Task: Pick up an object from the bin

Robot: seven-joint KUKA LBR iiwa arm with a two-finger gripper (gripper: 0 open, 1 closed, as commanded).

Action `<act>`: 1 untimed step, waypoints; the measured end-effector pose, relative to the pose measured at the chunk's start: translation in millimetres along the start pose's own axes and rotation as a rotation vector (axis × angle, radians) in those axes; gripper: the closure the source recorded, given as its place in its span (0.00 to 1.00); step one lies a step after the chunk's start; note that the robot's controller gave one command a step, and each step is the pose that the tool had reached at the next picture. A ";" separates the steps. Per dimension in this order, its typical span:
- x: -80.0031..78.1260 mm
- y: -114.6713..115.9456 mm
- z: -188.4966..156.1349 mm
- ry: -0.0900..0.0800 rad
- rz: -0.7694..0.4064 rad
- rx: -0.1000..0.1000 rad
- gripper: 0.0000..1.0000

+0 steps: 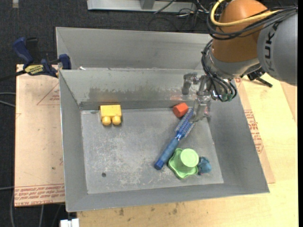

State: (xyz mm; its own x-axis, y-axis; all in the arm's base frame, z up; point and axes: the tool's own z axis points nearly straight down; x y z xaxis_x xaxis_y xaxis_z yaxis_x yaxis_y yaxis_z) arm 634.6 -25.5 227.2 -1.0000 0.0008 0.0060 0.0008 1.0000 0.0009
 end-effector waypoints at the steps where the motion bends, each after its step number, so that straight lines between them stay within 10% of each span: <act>1: 57.2 3.9 127.8 -0.002 -0.152 0.000 0.00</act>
Offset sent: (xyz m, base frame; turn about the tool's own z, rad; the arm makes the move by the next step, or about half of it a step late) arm -0.0578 0.0031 -0.1268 -0.1533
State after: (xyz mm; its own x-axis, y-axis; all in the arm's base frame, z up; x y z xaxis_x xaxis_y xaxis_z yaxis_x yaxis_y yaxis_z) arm 576.6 -21.4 99.7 -0.9886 -0.1504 0.0036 -0.1504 0.9886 0.0016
